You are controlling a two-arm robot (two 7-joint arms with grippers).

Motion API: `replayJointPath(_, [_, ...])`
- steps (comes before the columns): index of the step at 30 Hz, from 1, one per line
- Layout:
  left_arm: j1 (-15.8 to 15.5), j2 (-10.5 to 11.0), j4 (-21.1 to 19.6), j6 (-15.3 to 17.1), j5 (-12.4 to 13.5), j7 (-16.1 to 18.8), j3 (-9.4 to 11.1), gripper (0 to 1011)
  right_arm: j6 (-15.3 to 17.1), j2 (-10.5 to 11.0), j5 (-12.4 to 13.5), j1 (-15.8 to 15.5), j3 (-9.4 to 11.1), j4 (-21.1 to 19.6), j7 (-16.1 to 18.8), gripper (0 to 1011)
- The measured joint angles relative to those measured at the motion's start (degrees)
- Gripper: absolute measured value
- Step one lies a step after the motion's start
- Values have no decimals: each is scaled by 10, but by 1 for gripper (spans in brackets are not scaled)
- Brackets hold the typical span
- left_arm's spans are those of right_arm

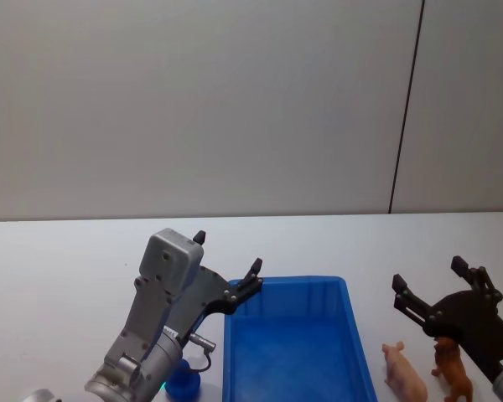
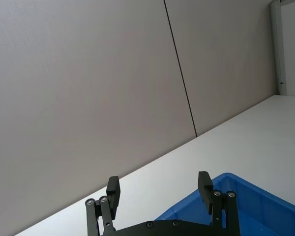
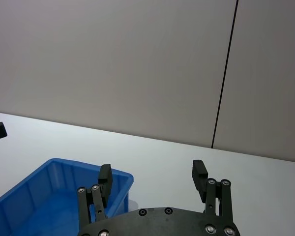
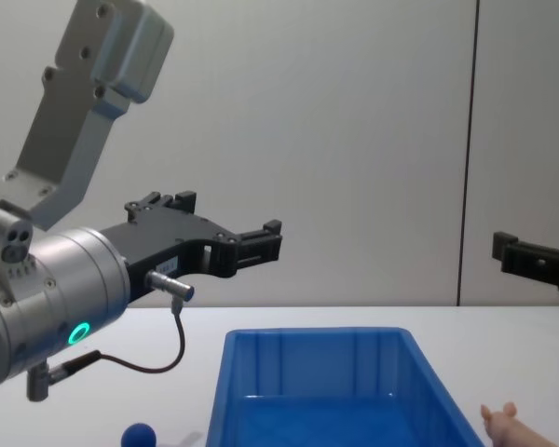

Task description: Pick up the two dolls from the table and place them into the box.

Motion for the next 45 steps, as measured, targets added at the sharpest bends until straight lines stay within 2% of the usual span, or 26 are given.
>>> replayJointPath(45, [0, 0, 0, 0, 0, 0, 0, 1001, 3, -1, 4, 1, 1, 1, 0, 1001])
